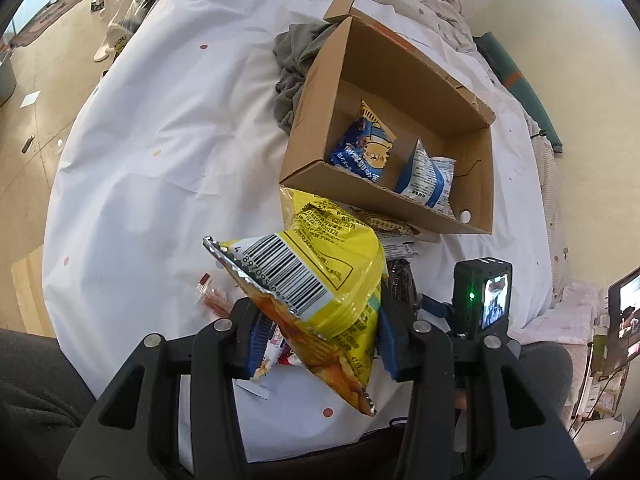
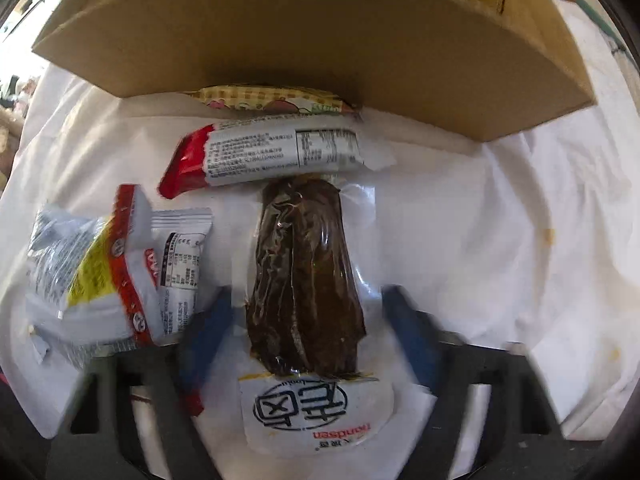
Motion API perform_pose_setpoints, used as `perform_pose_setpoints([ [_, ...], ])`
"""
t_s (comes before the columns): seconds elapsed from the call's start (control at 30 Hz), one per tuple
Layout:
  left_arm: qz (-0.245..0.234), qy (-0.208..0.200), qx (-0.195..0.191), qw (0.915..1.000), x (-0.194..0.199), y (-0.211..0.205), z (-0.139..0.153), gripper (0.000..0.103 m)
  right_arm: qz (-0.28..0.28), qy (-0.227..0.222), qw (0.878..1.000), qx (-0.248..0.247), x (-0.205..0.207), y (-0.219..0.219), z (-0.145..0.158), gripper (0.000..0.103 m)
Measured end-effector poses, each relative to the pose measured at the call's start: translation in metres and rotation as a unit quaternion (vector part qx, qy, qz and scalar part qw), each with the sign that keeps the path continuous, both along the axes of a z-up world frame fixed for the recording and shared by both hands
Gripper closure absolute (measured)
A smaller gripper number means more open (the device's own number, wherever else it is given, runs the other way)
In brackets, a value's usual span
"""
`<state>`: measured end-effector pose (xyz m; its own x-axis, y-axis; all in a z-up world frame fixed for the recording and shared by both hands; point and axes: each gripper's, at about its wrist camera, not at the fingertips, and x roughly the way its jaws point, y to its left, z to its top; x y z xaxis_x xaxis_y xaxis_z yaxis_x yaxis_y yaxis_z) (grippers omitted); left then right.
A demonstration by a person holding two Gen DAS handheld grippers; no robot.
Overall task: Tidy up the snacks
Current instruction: 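Carry both snacks over the box and release them inside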
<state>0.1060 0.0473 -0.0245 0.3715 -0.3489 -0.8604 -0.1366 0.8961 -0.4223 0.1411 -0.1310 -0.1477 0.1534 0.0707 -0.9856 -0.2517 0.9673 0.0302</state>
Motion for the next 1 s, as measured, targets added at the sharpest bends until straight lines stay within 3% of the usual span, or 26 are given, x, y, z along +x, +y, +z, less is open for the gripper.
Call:
perform_pose_setpoints([
  [0.13, -0.01, -0.001, -0.026, 0.9996, 0.0, -0.002, 0.0, 0.062, -0.008, 0.01, 0.999, 0.035, -0.006, -0.017, 0.008, 0.042],
  [0.4, -0.011, 0.0, -0.011, 0.9999, 0.001, -0.005, -0.001, 0.062, -0.032, 0.042, 0.991, 0.12, -0.02, -0.04, 0.032, 0.044],
  [0.57, -0.009, 0.001, -0.002, 1.0, 0.001, -0.004, -0.004, 0.062, -0.053, 0.061, 0.979, 0.188, -0.041, -0.06, 0.041, 0.044],
  [0.67, -0.007, 0.001, 0.003, 1.0, 0.003, -0.004, -0.005, 0.062, -0.071, 0.061, 0.964, 0.25, -0.046, -0.071, 0.044, 0.044],
  [0.83, -0.001, -0.036, 0.022, 0.9991, -0.002, -0.003, 0.008, 0.062, -0.08, 0.006, 0.941, 0.328, -0.051, -0.084, 0.073, 0.044],
  [1.0, -0.004, -0.079, 0.029, 0.9965, 0.01, -0.005, 0.032, 0.062, -0.075, -0.058, 0.93, 0.355, -0.033, -0.099, 0.107, 0.044],
])
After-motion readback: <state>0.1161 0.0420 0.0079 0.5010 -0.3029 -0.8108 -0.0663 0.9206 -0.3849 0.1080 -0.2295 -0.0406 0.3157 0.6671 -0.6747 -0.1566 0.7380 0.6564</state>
